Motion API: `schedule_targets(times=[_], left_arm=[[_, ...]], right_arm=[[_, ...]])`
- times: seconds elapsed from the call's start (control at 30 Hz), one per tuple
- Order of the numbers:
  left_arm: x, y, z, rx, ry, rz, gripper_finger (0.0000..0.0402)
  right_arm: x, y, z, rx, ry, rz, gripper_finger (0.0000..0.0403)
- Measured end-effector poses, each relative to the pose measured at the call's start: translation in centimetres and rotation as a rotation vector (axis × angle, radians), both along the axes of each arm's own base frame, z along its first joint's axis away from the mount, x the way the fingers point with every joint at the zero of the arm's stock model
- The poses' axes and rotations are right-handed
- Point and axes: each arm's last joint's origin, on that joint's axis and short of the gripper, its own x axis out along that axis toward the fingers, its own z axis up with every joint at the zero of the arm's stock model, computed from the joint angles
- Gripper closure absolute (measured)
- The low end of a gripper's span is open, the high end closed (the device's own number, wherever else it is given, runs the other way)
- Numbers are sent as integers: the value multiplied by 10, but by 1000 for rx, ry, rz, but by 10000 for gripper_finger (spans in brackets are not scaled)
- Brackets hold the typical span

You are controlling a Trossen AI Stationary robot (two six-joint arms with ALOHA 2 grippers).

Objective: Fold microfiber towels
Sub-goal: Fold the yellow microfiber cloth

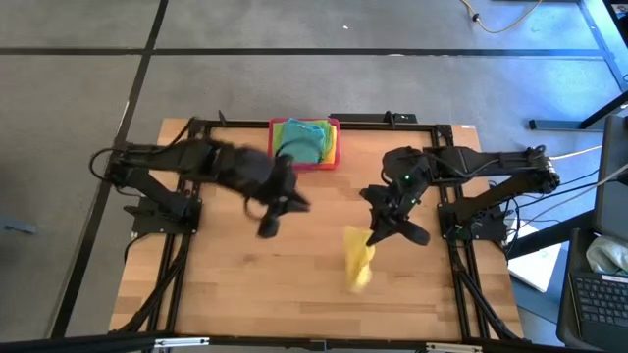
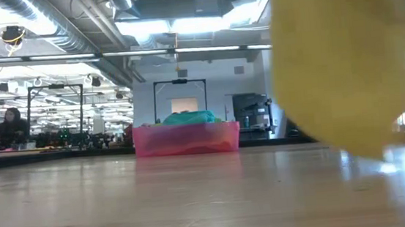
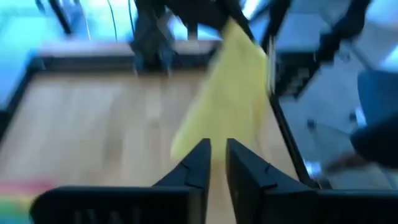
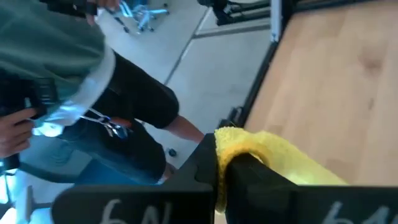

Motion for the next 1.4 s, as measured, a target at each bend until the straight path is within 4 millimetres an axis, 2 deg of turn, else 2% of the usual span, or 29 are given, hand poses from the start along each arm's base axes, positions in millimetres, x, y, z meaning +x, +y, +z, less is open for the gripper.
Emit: schedule_targets(times=[0.17,0.27,0.4,0.53,0.77,0.93,1.13,1.27,1.4], left_arm=[[32,29,-4,-73,-88,-75,312],[55,41,-19,-146,-67,-161,288],[90,52,-46,-262,-47,-282,267],[116,59,-59,-331,-114,-350,257],[137,71,-65,-320,-233,-355,256],[154,71,-83,-279,-256,-369,256],[183,71,-110,-266,-326,-382,256],[197,82,-111,-336,-484,-410,256],[206,92,-113,-428,-604,-446,256]], right_arm=[[-3,-2,17,23,-31,19,395],[-7,-3,28,12,-45,28,395],[-10,-3,30,-1,46,31,395],[-14,-3,31,-1,160,39,395],[-33,-6,39,-54,326,-13,395],[-46,-9,49,-102,392,-82,395],[-50,-5,57,35,435,-17,395],[-56,1,56,109,539,40,395],[-60,5,55,113,589,55,395]])
